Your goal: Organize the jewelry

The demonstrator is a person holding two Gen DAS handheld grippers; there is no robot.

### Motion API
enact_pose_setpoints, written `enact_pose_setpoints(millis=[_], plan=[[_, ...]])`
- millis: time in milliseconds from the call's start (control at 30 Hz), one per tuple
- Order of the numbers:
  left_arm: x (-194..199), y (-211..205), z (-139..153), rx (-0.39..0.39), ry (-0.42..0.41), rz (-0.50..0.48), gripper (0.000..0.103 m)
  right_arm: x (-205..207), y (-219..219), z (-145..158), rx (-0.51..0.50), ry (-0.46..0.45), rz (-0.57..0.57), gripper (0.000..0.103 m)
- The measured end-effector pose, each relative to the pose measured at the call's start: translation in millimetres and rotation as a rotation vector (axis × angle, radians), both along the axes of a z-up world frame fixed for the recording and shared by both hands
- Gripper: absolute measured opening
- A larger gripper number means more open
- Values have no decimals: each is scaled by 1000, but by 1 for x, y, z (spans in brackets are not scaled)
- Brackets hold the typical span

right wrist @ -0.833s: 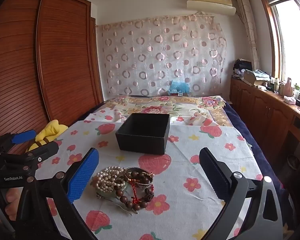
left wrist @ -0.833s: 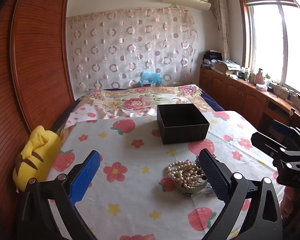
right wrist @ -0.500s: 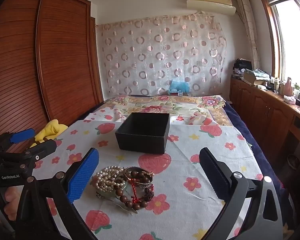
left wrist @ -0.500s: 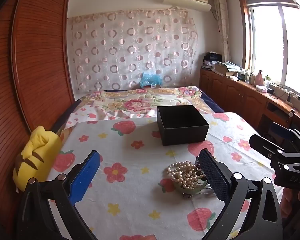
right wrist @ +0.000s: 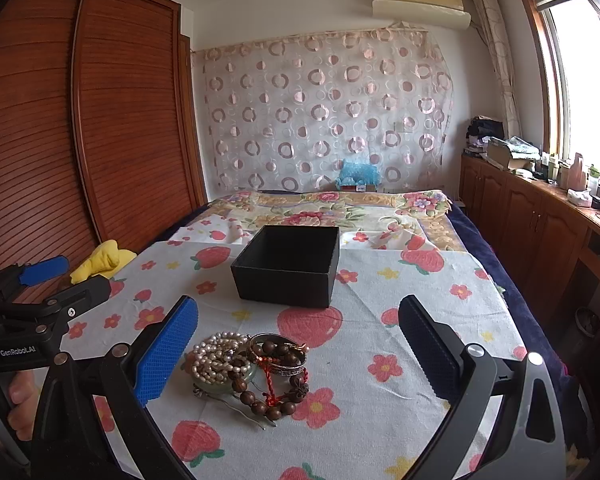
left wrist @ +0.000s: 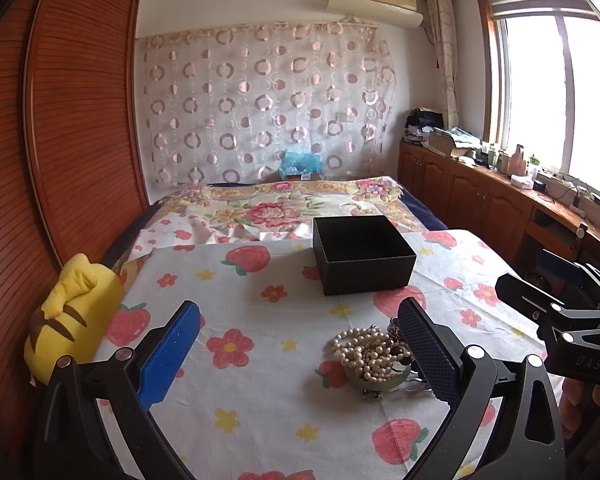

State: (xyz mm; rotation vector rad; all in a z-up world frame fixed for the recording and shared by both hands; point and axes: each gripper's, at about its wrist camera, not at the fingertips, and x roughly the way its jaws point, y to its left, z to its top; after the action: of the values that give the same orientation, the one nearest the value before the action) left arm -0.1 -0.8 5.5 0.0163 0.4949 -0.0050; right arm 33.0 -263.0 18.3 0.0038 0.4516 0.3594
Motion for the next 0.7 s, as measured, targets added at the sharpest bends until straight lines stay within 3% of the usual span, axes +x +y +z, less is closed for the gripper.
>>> enact_pose_setpoints(millis=[700], plan=[[-1,1,0,-1,-4,0,95,1,-1,0,5,0,-1,101]])
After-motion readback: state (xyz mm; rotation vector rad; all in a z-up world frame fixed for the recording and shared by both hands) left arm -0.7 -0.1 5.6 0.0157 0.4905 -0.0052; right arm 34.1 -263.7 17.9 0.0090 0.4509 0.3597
